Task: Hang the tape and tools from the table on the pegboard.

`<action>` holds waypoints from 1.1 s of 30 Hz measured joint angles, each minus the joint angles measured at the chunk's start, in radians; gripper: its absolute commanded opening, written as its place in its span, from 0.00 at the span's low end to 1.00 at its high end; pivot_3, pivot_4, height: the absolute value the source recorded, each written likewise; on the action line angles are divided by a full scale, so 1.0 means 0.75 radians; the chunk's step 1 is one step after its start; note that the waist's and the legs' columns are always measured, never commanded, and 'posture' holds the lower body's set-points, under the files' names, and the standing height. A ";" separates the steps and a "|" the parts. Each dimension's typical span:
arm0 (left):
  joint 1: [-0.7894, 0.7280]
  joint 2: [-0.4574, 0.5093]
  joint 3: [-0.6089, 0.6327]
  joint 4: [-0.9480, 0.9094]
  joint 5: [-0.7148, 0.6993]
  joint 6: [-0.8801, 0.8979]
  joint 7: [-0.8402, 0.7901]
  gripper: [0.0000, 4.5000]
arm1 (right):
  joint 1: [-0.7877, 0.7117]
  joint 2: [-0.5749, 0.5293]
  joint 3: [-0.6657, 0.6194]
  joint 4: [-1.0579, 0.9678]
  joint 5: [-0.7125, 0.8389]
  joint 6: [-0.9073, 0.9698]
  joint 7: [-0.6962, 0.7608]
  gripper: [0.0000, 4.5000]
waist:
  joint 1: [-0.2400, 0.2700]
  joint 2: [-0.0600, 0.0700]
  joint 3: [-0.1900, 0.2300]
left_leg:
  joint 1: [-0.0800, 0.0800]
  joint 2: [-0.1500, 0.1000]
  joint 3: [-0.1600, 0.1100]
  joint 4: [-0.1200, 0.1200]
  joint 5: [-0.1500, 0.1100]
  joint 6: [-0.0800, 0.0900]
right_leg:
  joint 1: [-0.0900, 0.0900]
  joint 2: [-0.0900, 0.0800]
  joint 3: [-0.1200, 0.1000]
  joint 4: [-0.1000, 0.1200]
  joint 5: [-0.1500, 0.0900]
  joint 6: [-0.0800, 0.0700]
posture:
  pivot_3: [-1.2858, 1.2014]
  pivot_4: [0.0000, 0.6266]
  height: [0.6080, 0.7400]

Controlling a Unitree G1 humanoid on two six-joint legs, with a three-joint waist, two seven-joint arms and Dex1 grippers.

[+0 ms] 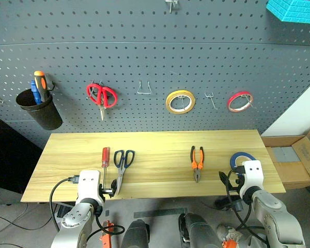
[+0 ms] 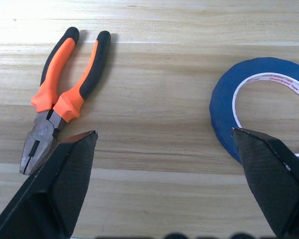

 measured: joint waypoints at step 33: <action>-1.151 -0.262 -0.770 0.996 -0.006 -0.556 -0.920 0.99 | -0.482 -0.281 -0.002 0.664 -0.002 -0.154 0.219 1.00 | -0.081 0.001 0.055 | 0.000 -0.003 0.007 0.001 -0.001 0.003 | 0.002 0.000 0.009 -0.002 0.002 0.004 | 0.47 0.48 1.00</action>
